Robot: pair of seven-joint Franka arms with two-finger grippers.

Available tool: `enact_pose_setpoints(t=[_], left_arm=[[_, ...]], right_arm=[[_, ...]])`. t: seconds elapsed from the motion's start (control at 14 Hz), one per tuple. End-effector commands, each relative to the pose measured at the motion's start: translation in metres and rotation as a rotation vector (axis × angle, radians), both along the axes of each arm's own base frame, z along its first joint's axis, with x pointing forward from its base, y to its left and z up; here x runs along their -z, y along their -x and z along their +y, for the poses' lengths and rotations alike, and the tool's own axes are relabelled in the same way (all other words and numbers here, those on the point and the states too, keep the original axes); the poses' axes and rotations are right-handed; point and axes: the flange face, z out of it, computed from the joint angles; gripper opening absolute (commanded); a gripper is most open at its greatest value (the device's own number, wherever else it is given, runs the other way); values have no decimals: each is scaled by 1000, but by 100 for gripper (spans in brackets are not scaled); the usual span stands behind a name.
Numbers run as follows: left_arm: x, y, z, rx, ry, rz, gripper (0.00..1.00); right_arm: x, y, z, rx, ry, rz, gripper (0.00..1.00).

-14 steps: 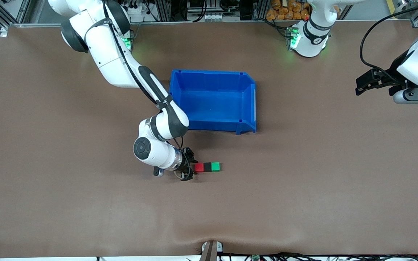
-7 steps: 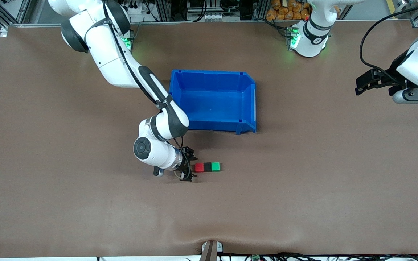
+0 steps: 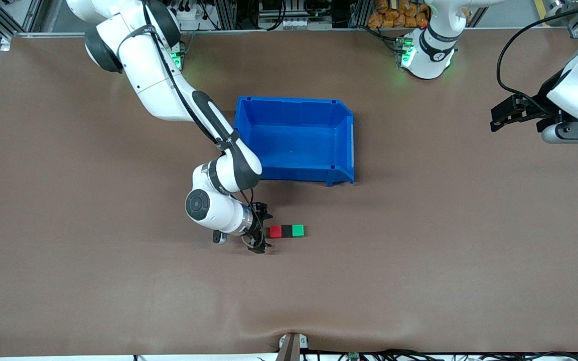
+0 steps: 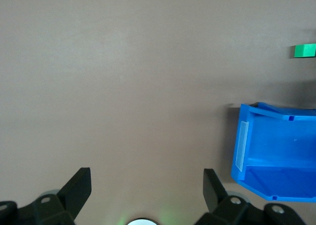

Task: Attach green and red cubes to black cube
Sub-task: 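Hold the red cube against the black cube, then open the right gripper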

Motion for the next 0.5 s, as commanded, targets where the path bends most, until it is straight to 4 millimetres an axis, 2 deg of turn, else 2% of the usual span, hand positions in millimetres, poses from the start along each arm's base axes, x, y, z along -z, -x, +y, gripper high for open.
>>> enact_pose_setpoints(t=[0.0, 0.43], left_arm=[[-2, 0, -2, 2, -2, -10, 100], [-3, -1, -2, 4, -5, -14, 100]], right_arm=[[-3, -2, 4, -1, 13, -9, 100], [-9, -6, 0, -4, 16, -16, 100]])
